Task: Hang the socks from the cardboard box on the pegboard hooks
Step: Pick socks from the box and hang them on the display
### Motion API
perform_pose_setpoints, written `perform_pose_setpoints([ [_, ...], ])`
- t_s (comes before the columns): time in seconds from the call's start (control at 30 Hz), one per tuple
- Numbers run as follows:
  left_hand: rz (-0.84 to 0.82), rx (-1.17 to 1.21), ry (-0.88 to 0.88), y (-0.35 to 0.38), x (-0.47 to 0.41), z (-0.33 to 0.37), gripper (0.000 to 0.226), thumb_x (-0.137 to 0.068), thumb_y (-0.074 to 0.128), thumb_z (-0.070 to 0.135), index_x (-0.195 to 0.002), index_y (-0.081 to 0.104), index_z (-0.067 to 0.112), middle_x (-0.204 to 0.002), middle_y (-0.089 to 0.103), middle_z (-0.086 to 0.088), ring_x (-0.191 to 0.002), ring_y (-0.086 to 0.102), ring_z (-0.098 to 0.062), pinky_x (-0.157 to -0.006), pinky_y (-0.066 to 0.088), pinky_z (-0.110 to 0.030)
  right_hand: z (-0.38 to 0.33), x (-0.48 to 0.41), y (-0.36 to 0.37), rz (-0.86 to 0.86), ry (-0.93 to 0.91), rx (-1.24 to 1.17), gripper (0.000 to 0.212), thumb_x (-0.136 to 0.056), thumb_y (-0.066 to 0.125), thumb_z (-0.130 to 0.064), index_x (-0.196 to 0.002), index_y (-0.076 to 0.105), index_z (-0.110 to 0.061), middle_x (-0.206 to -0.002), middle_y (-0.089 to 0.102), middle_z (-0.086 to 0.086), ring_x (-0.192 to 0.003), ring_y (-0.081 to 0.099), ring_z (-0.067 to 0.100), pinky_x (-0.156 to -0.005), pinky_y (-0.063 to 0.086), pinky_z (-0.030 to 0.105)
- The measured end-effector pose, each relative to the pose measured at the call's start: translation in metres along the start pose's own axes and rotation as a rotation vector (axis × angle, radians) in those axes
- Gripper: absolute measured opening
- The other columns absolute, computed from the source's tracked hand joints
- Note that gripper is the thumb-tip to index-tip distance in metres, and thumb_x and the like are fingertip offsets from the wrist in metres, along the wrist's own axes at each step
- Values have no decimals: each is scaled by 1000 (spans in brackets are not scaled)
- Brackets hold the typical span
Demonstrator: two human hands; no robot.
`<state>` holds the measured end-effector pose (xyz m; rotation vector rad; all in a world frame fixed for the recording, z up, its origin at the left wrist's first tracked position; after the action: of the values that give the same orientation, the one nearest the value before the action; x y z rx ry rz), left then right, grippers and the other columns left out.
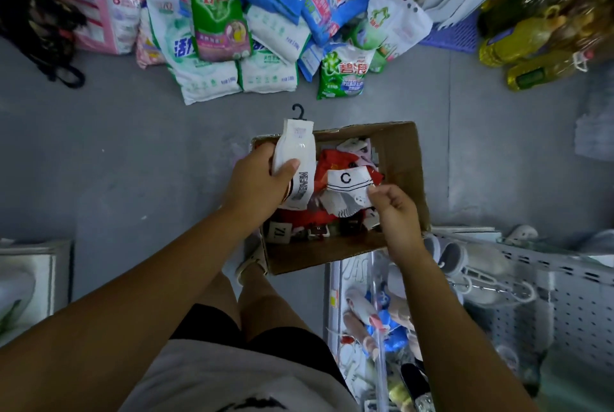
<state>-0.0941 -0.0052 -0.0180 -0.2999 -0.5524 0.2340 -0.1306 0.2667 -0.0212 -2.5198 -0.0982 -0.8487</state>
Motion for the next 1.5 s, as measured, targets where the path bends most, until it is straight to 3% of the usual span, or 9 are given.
perform_pose_setpoints([
  [0.4, -222, 44, 79, 14, 15, 87, 13, -103, 53, 37, -113, 57, 31, -100, 64, 16, -86, 60, 1, -69, 43, -15, -71, 117, -81, 330, 20, -721, 33, -106, 43, -25, -115, 66, -2, -95, 69, 16, -79, 66, 25, -62, 54, 32],
  [0.53, -594, 246, -313, 53, 45, 73, 41, -104, 47, 48, -130, 63, 21, -123, 72, 0, -108, 70, -23, -98, 54, -41, -52, 143, -74, 415, 28, -1076, 32, -108, 36, -21, -106, 65, -6, -86, 76, 8, -71, 73, 18, -57, 59, 30],
  [0.6, -817, 365, -491, 71, 73, 69, 49, -100, 44, 60, -125, 68, 26, -109, 76, 7, -102, 74, -28, -88, 59, -34, -28, 154, -65, 481, 90, -1129, 32, -109, 34, -21, -107, 64, -8, -87, 77, 7, -72, 74, 18, -60, 62, 33],
  [0.67, -968, 342, -531, 81, 95, 65, 58, -91, 48, 68, -127, 67, 27, -102, 71, 19, -95, 40, -1, -79, 57, -25, -1, 168, -56, 552, 137, -1116, 34, -109, 32, -21, -110, 65, -11, -96, 78, 8, -82, 74, 21, -71, 63, 37],
  [0.7, -1008, 308, -525, 84, 101, 61, 60, -86, 54, 67, -128, 67, 27, -108, 73, 15, -102, 72, -25, -82, 59, -28, 13, 177, -53, 596, 152, -1098, 34, -108, 32, -21, -110, 65, -13, -101, 77, 8, -87, 74, 22, -75, 63, 38],
  [0.87, -1075, 34, -290, 94, 110, 49, 34, -88, 75, 20, -122, 70, 18, -118, 75, -10, -103, 75, -28, -81, 62, -44, 83, 231, -40, 781, 242, -1100, 27, -108, 39, -19, -114, 64, -9, -104, 76, 8, -88, 75, 20, -75, 63, 36],
  [1.07, -1201, -266, -72, 118, 143, 53, 35, -81, 84, 26, -114, 72, 28, -108, 78, -4, -95, 77, -29, -81, 59, -58, 138, 300, -27, 948, 354, -813, 21, -99, 63, -24, -111, 58, -8, -118, 66, 15, -104, 64, 25, -91, 57, 43],
  [1.3, -1357, -507, 87, 158, 253, 48, 39, -78, 86, 16, -114, 72, 17, -100, 80, -4, -91, 77, -21, -76, 62, -35, 137, 371, -37, 737, 112, -548, 38, -90, 73, -34, -127, 65, -26, -126, 61, -23, -116, 53, -14, -82, 39, -1],
  [1.5, -1366, -413, 49, 177, 365, 12, 45, -67, 82, 44, -103, 76, 17, -100, 79, -8, -91, 77, -25, -71, 63, -37, 192, 473, -48, 660, 105, -495, 32, -84, 80, -32, -113, 70, -27, -104, 66, -15, -97, 60, 1, -78, 42, 3],
])
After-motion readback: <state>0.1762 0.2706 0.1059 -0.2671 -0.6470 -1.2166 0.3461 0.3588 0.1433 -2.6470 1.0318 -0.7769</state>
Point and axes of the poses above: each hand's wrist, its own x-axis away from the middle knuckle, its own y-axis out of the palm, z = x × y, the point moved 7 cm from there along -x, towards the middle knuckle
